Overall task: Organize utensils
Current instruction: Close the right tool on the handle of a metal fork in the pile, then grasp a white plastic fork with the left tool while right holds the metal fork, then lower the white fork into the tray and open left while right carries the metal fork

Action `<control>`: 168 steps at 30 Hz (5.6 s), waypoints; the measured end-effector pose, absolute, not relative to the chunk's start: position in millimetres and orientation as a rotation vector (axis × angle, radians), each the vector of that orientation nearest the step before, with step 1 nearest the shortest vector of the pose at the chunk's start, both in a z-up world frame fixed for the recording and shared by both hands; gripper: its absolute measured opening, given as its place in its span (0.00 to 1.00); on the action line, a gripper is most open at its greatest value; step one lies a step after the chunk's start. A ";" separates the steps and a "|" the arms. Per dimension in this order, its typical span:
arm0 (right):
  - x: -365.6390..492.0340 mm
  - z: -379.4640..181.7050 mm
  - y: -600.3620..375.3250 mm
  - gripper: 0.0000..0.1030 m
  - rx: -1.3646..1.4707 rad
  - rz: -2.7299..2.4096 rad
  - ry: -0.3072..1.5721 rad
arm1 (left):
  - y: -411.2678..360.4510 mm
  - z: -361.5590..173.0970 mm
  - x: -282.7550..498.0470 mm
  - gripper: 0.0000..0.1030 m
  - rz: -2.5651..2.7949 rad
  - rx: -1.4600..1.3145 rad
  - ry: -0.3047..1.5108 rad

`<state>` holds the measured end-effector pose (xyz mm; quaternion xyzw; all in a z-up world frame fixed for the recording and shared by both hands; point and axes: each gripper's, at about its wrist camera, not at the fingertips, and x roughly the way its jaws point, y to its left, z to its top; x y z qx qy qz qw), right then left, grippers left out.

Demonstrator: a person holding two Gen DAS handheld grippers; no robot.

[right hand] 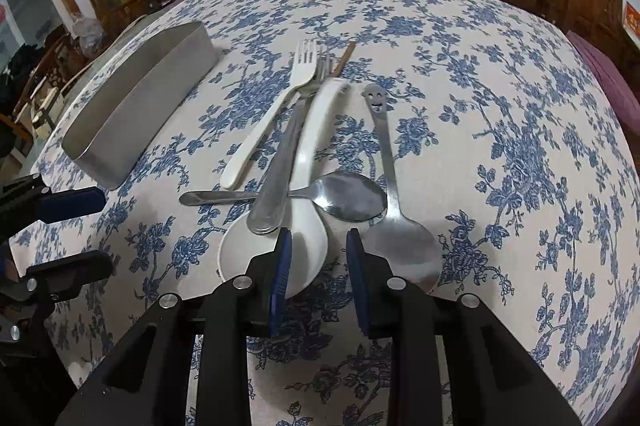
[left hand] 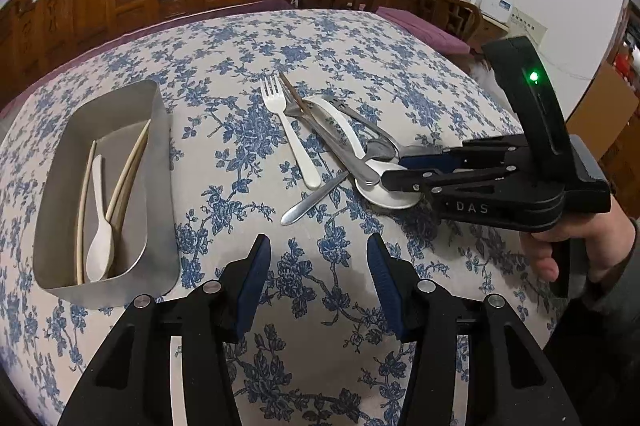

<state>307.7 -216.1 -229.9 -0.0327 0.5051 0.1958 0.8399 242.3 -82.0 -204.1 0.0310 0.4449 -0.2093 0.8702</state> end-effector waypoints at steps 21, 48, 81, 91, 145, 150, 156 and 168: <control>314.2 -222.8 -194.7 0.28 -0.052 0.466 1.013 | -81.9 -207.1 277.2 0.46 -0.385 0.057 0.947; 334.2 -219.2 -164.8 0.21 -0.079 0.469 0.970 | -80.5 -208.2 271.8 0.46 -0.397 0.039 0.942; 343.7 -206.0 -212.1 0.15 -0.083 0.429 1.002 | -111.9 -211.1 307.8 0.46 -0.362 0.080 0.983; 347.9 -219.1 -221.3 0.15 -0.086 0.444 1.041 | -128.2 -244.1 357.3 0.27 -0.315 0.090 1.068; 332.9 -182.5 -203.6 0.03 -0.157 0.389 0.846 | -11.9 -154.8 279.8 0.08 -0.258 -0.041 0.787; 320.7 -177.3 -192.9 0.03 -0.159 0.410 0.832 | 8.7 -153.8 276.0 0.08 -0.209 -0.046 0.781; 306.8 -170.1 -179.2 0.03 -0.161 0.433 0.819 | 29.5 -155.0 279.9 0.08 -0.161 -0.057 0.781; 293.3 -154.9 -143.0 0.03 -0.186 0.432 0.816 | 57.7 -176.6 297.6 0.09 -0.120 -0.097 0.840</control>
